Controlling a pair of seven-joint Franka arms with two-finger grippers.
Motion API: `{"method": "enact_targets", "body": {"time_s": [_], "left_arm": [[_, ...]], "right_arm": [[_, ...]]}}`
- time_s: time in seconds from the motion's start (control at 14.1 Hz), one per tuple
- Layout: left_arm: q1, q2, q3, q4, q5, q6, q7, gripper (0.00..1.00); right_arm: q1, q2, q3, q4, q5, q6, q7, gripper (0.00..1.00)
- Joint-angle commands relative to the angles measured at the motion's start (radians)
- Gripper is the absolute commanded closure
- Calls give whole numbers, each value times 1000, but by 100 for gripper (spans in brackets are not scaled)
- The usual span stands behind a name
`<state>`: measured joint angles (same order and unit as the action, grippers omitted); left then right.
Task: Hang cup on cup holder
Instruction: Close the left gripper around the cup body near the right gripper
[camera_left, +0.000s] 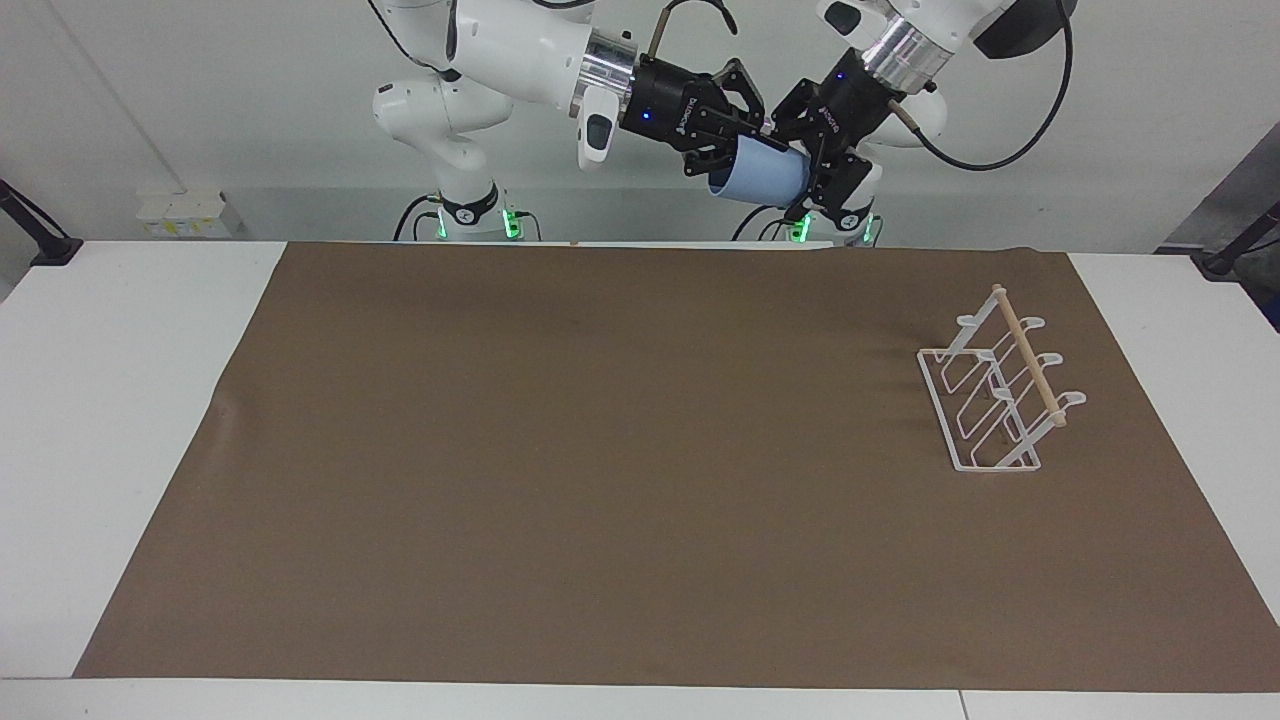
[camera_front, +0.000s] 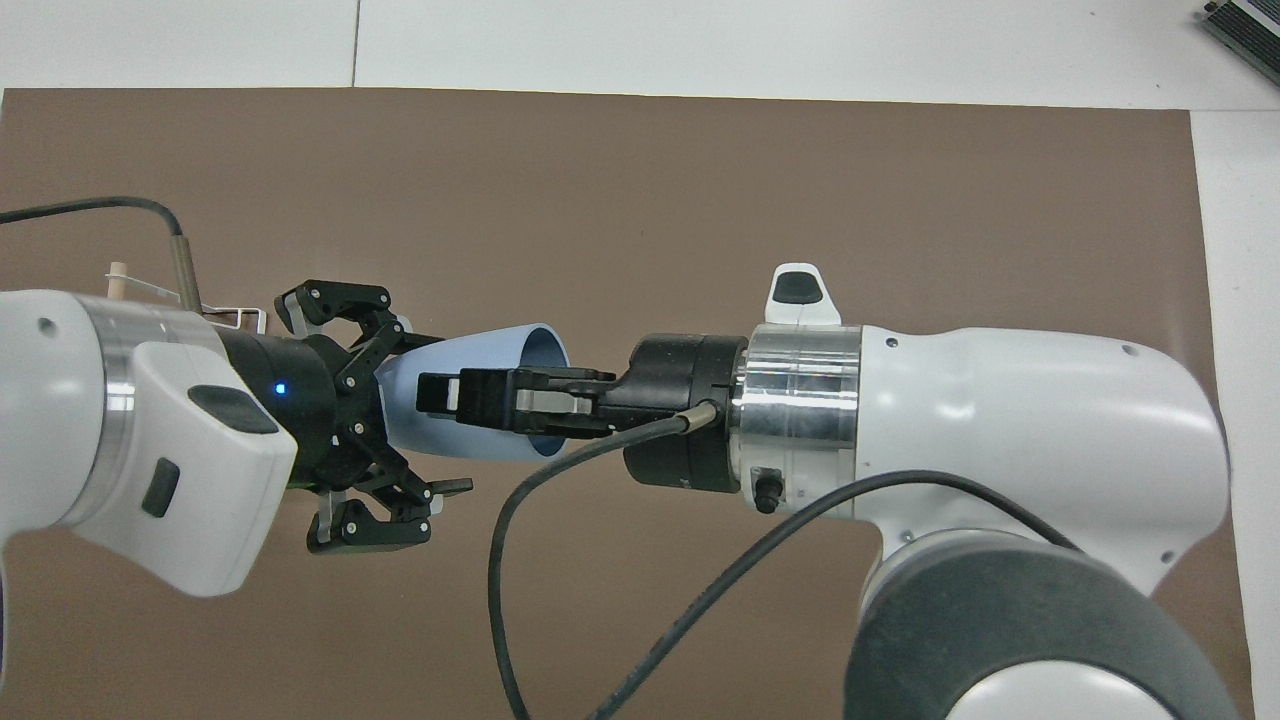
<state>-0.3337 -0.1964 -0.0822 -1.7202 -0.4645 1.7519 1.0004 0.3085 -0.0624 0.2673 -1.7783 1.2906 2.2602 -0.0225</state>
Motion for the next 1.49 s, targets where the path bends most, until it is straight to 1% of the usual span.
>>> {"method": "enact_targets", "body": {"time_s": [0.0,0.21,0.28,0.35,0.43,0.5,0.92,0.99,1.06,1.13,1.2,1.28,1.42], "left_arm": [[-11,-18,-2,-13,-23,18,-16,0],[-10,-18,-13,-13,-34,27,-16,0],[-11,-18,-13,-13,-34,34,-16,14],[-11,-18,-14,-13,-34,37,-16,37],[-11,-18,-16,-13,-34,38,-16,81],[-11,-20,-16,-15,-32,38,-16,100],[-8,-24,-13,-18,-31,37,-3,100],[-8,-24,-11,-19,-31,37,-3,100],[-8,-24,-11,-21,-31,35,-5,100],[-8,-24,-11,-19,-31,34,-5,100],[-7,-24,-11,-19,-31,34,-6,100],[-5,-24,-11,-19,-28,35,-2,100],[1,-24,-10,-21,-16,31,-2,100]], "right_arm": [[-2,-4,4,-6,16,16,-28,100],[-3,-2,4,-6,16,16,-28,100],[-3,-4,4,-6,16,18,-28,100],[-3,-4,4,-6,16,18,-28,100],[-3,-4,4,-6,16,18,-28,100],[-3,-4,4,-6,16,18,-28,100],[-3,-4,4,-6,16,18,-19,100],[-3,-4,3,-6,16,18,-11,73],[-5,-4,4,-6,16,18,1,50],[-3,-2,4,-6,16,21,4,31],[-3,-4,4,-6,16,24,4,23],[-5,-2,4,-4,16,24,4,21],[-3,-2,4,-4,16,24,4,21]]}}
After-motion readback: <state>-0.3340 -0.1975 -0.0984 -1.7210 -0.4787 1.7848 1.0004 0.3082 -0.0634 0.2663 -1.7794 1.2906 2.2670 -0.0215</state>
